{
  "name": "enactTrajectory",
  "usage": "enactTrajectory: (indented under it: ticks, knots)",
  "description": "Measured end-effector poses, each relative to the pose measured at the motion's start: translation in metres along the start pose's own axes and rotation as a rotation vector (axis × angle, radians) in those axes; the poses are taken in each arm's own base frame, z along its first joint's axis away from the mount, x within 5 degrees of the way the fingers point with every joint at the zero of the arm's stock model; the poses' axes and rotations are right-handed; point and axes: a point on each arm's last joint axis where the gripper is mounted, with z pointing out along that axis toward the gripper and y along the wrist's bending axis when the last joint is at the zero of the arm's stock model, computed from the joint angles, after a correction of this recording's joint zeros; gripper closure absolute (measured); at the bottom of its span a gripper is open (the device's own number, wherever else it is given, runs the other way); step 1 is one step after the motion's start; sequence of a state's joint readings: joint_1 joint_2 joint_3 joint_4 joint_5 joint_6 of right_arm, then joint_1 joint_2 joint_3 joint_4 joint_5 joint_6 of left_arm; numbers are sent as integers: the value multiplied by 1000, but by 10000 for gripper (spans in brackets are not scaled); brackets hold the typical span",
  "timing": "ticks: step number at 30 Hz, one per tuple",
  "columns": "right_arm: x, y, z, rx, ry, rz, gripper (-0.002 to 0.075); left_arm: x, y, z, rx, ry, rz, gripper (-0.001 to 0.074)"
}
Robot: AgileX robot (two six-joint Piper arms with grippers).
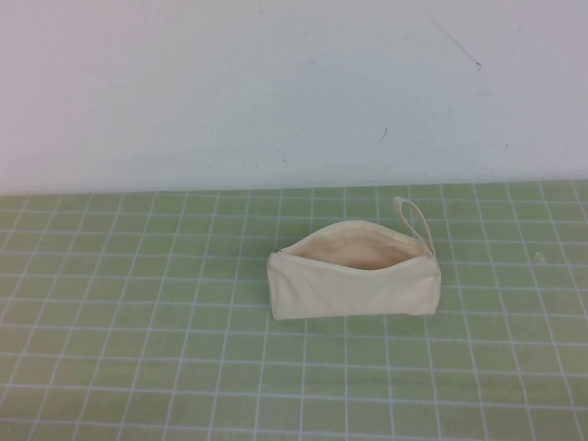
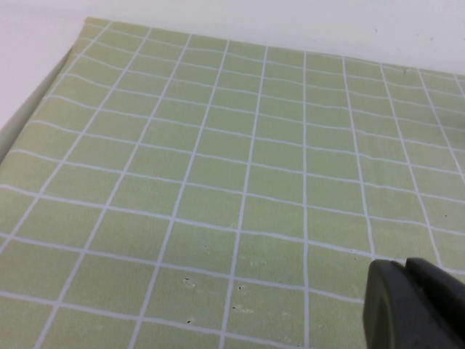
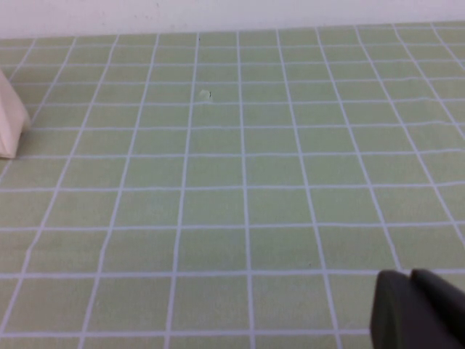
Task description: Put eraser into pencil case
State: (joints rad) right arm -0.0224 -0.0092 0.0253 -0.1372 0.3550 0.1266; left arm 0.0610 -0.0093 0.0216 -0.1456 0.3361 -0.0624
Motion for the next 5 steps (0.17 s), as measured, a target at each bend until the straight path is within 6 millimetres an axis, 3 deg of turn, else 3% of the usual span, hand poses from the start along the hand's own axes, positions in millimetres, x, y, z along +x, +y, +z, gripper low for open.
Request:
enactTrajectory:
  ticks: [5]
  knots:
    - [0, 0, 0, 0, 0, 0, 727, 0, 0, 0, 0, 0, 0, 738]
